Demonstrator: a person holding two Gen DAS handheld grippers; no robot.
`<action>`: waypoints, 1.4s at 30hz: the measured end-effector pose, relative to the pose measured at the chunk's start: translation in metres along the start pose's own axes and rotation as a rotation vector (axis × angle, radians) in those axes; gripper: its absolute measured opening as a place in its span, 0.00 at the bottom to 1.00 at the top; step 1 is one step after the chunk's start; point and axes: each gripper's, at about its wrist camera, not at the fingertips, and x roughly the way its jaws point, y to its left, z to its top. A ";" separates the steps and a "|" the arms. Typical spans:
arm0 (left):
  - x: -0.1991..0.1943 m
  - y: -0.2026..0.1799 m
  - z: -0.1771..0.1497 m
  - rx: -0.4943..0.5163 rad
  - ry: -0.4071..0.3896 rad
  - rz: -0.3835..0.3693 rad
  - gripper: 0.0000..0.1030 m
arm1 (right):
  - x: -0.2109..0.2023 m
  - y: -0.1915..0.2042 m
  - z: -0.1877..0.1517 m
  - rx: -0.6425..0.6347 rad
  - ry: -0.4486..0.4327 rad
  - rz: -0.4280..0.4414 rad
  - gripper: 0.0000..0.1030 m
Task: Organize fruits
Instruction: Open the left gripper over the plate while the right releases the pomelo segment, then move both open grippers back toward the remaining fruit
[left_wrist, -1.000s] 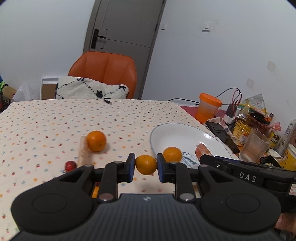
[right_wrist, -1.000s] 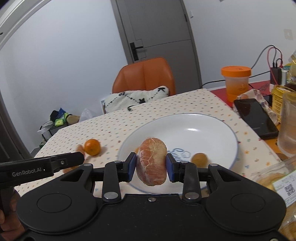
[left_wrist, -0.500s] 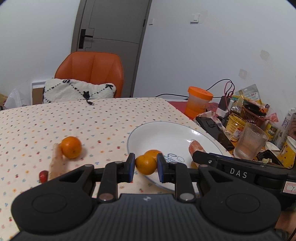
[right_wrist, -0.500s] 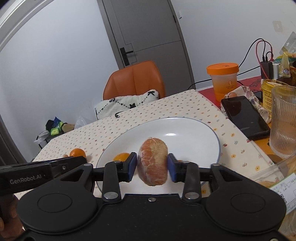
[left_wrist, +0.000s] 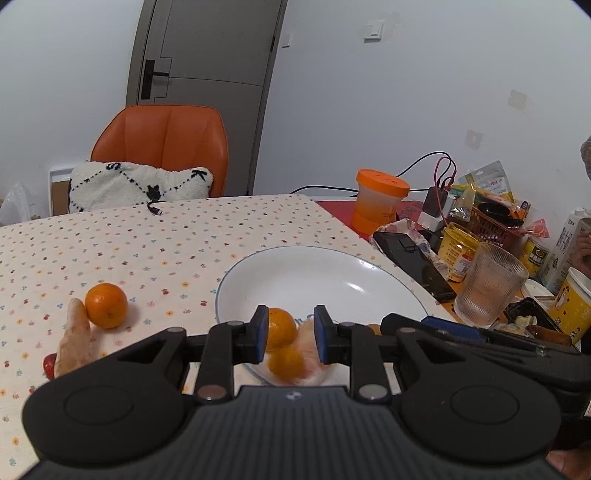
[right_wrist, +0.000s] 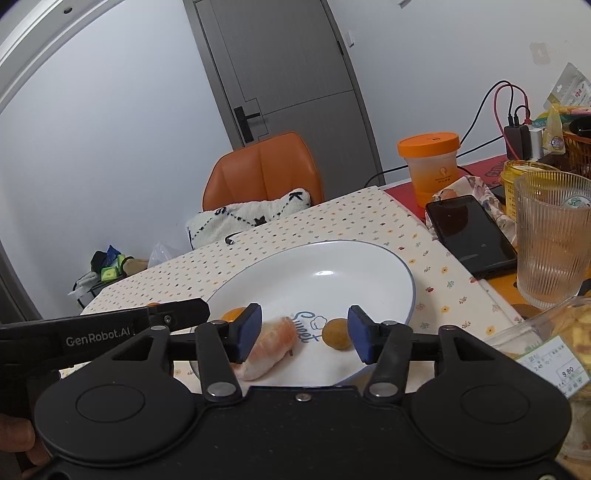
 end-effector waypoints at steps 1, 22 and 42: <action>-0.001 0.000 0.000 -0.001 0.001 0.000 0.27 | 0.000 0.000 0.000 0.001 0.002 0.001 0.52; -0.043 0.057 -0.007 -0.089 -0.024 0.119 0.51 | -0.003 0.027 -0.009 -0.018 0.019 0.026 0.58; -0.081 0.102 -0.033 -0.125 -0.011 0.223 0.74 | -0.004 0.071 -0.019 -0.086 0.015 0.093 0.93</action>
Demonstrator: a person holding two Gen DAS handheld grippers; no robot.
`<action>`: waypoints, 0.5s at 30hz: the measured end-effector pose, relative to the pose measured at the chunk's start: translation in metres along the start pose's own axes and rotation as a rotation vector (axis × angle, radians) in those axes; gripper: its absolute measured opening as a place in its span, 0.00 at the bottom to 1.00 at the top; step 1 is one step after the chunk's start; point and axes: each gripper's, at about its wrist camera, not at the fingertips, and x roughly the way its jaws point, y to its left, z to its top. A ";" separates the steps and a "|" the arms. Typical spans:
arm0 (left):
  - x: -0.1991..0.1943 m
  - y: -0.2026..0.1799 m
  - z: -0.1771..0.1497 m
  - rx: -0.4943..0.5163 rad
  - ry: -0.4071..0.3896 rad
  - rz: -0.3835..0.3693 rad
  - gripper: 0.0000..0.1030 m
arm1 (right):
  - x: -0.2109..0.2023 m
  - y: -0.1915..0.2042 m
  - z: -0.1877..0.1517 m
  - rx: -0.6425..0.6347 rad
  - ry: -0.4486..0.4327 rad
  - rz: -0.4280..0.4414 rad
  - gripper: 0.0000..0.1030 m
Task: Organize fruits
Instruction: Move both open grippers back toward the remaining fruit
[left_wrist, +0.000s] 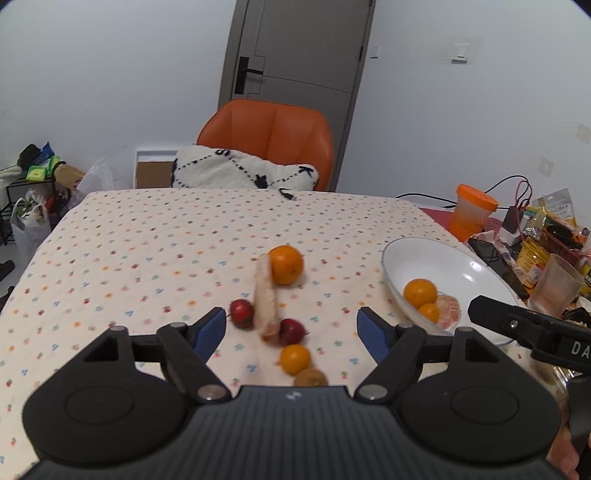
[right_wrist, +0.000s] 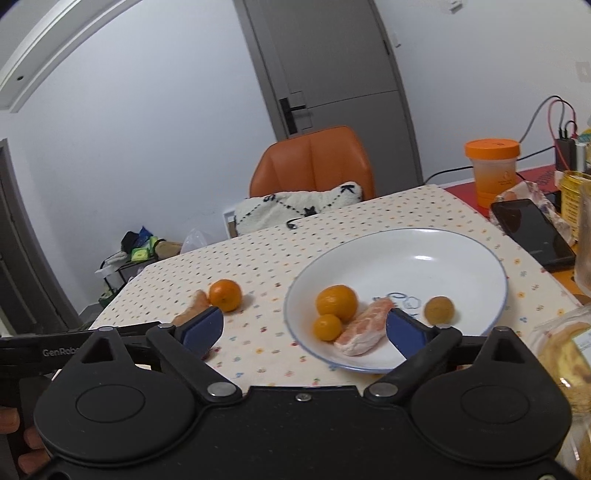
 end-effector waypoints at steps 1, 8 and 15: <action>-0.001 0.003 -0.001 -0.004 -0.001 0.004 0.74 | 0.001 0.003 -0.001 -0.004 0.001 0.004 0.93; -0.010 0.025 -0.009 -0.033 0.003 0.028 0.74 | 0.004 0.022 -0.002 -0.032 0.016 0.042 0.93; -0.014 0.048 -0.014 -0.067 0.014 0.057 0.74 | 0.011 0.041 -0.008 -0.058 0.043 0.071 0.93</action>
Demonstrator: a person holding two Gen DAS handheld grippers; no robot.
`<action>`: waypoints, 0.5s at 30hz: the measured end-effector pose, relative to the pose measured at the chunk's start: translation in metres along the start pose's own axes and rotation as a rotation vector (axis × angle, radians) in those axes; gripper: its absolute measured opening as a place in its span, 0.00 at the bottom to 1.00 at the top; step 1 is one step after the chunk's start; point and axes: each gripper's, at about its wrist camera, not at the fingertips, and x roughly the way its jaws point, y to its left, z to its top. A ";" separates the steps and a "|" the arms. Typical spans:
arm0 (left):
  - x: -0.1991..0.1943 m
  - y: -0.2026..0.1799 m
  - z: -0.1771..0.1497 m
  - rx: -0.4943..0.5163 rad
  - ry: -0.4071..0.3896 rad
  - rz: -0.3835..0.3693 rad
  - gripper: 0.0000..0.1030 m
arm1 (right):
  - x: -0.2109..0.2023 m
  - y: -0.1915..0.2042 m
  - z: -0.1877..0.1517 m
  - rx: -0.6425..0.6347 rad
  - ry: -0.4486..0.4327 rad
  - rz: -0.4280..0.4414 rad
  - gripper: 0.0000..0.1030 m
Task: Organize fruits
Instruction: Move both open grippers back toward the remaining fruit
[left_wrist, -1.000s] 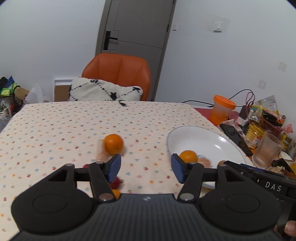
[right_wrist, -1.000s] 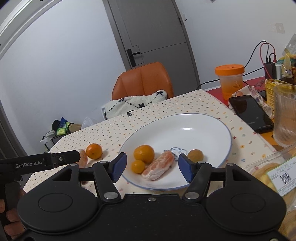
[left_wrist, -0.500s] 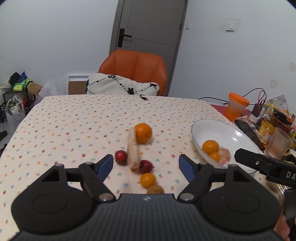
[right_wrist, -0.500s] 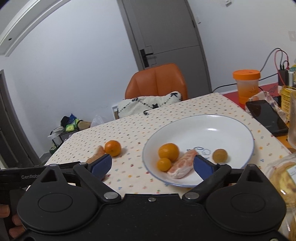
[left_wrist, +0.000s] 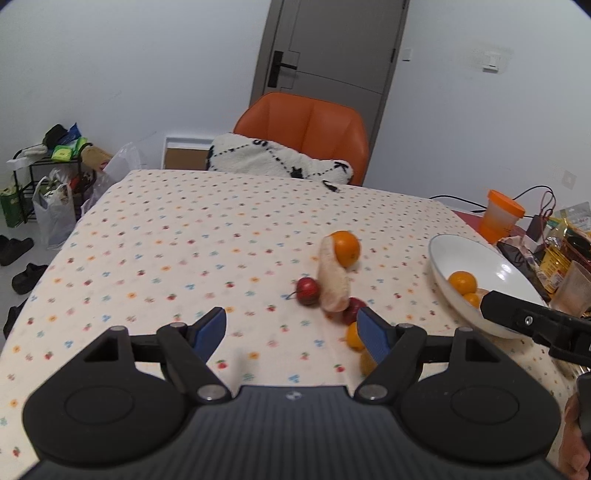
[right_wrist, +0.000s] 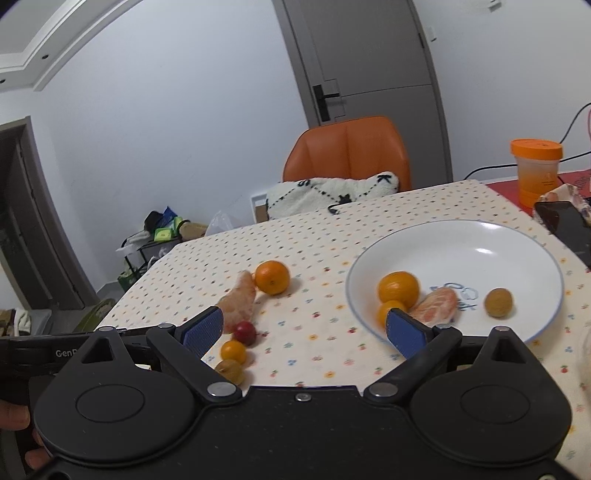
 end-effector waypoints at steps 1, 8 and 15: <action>0.000 0.003 0.000 -0.004 0.001 0.002 0.74 | 0.002 0.002 0.000 -0.004 0.005 0.004 0.93; -0.003 0.016 -0.004 -0.026 -0.001 0.007 0.74 | 0.013 0.019 -0.008 -0.034 0.054 0.040 0.83; -0.004 0.030 -0.008 -0.052 0.002 0.006 0.74 | 0.025 0.035 -0.013 -0.064 0.105 0.073 0.72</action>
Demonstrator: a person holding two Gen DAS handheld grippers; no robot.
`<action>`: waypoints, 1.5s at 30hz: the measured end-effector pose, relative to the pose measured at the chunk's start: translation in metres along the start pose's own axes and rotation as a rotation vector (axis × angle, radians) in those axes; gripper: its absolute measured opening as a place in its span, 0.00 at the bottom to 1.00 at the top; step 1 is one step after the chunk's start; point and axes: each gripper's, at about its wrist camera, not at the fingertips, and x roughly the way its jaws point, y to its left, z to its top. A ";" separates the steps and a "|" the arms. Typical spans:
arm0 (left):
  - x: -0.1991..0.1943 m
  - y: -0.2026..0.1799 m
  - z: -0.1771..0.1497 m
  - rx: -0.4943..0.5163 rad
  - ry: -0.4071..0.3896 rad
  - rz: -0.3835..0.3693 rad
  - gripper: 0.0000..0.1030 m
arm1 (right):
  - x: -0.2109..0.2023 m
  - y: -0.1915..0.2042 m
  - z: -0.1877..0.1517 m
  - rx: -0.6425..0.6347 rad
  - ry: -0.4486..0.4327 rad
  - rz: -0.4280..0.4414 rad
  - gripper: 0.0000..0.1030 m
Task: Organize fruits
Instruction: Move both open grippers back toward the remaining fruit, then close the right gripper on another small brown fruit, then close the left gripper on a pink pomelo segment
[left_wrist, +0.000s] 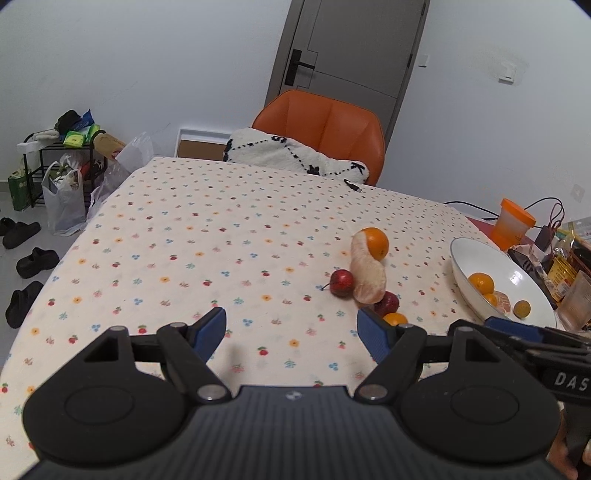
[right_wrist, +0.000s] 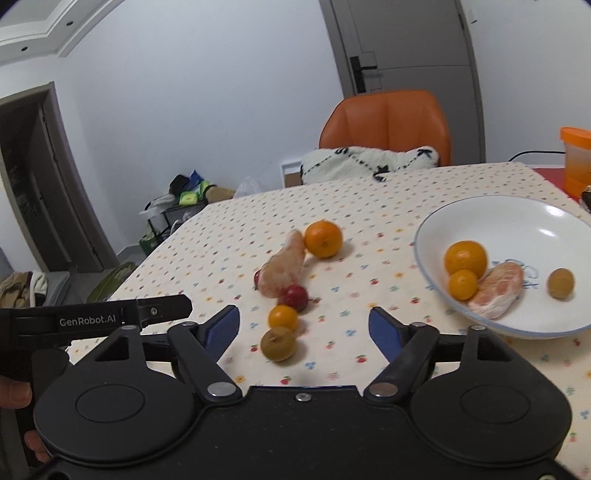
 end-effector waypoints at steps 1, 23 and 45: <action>0.000 0.002 0.000 -0.004 0.000 0.000 0.74 | 0.002 0.001 0.000 0.000 0.007 0.002 0.70; 0.026 -0.012 0.009 0.017 0.025 -0.060 0.71 | 0.028 -0.007 -0.004 0.055 0.080 0.029 0.24; 0.066 -0.058 0.015 0.064 0.048 -0.086 0.36 | 0.016 -0.040 0.004 0.111 0.040 0.008 0.24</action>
